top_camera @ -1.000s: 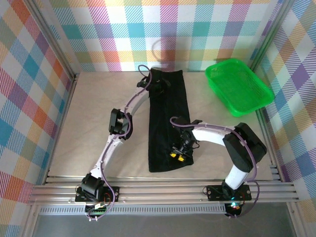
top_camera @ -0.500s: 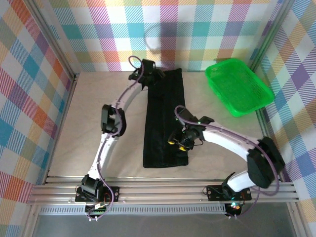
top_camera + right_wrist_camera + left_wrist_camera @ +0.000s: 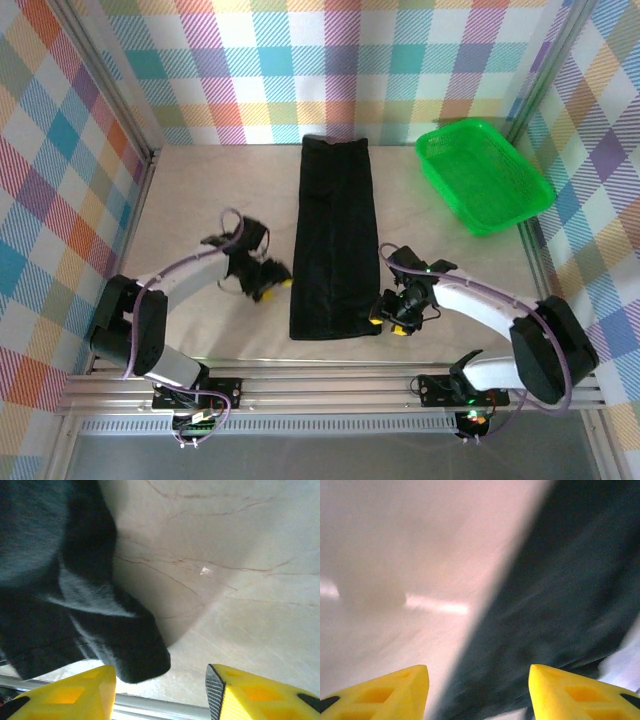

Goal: Fold and stack the t-shirts

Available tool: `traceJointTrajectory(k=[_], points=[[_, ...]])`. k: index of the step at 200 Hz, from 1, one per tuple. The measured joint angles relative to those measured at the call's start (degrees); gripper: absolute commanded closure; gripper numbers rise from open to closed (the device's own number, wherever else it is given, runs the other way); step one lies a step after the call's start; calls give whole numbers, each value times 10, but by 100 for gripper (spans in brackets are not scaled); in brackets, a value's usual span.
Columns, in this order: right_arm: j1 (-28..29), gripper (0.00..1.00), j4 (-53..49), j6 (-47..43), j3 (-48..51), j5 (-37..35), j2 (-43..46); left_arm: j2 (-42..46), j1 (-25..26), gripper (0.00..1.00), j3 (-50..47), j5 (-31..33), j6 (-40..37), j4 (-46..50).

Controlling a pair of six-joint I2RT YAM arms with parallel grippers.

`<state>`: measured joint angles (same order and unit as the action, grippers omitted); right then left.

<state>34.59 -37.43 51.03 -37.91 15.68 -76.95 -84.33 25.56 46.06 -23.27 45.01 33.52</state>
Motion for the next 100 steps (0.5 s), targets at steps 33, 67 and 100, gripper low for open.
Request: traceJointTrajectory(k=[33,67,100], points=[[0,54,38,-15,-2,23,-57,46,68,45,-100,-41,40,-21],[-3,64,23,-26,-12,24,-70,49,97,52,-113,-36,85,-53],[-5,70,13,-26,-17,21,-76,16,115,62,-91,-23,112,-42]])
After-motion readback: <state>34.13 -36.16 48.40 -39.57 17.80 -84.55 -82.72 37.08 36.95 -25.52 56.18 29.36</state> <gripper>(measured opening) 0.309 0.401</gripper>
